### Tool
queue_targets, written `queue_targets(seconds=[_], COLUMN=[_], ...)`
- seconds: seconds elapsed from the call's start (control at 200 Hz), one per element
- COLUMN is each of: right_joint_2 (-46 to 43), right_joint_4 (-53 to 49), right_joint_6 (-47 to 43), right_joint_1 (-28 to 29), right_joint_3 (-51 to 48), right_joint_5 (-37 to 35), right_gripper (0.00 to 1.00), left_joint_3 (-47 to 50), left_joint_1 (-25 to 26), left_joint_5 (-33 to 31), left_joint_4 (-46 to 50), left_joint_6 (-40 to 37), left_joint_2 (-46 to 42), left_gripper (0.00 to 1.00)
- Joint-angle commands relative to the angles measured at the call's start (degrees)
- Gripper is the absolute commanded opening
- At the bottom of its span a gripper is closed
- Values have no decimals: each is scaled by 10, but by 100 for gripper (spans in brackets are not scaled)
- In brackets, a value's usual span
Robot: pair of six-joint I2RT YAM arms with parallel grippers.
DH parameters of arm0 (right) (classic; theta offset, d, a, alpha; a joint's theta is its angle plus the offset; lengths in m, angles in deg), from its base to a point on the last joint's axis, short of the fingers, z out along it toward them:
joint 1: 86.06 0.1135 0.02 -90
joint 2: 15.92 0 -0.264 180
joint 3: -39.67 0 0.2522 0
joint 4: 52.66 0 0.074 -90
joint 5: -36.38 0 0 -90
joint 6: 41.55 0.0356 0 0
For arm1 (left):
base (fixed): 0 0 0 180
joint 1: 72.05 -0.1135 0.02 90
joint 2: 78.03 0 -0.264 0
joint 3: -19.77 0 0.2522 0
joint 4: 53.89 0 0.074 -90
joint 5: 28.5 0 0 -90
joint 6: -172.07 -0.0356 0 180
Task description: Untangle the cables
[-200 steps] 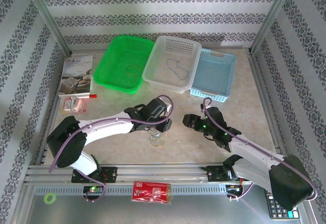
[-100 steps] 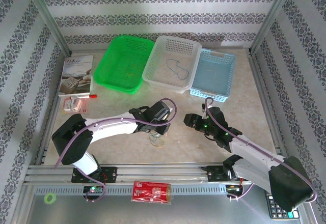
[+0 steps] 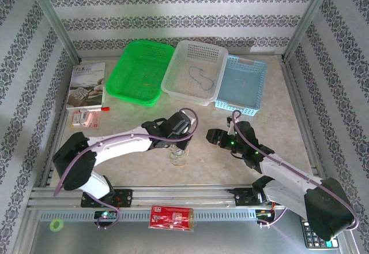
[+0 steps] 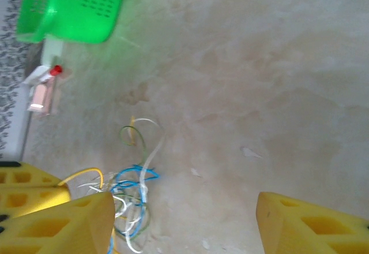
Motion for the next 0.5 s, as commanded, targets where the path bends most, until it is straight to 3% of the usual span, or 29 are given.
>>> queue_targets(seconds=[0.0,0.495], right_joint_2=[-3,82], right_joint_4=[64,166], right_joint_6=[-35,-103], right_joint_1=[9,68], right_joint_3=[-5,22], right_joint_5=[39,30], right_gripper=[67,69], left_joint_3=[-47,-131], left_joint_1=[6,5], left_joint_5=[-13,28], left_joint_4=[34,45], left_joint_6=[-19,-7], left_joint_2=[-37,-64], left_gripper=[0,0])
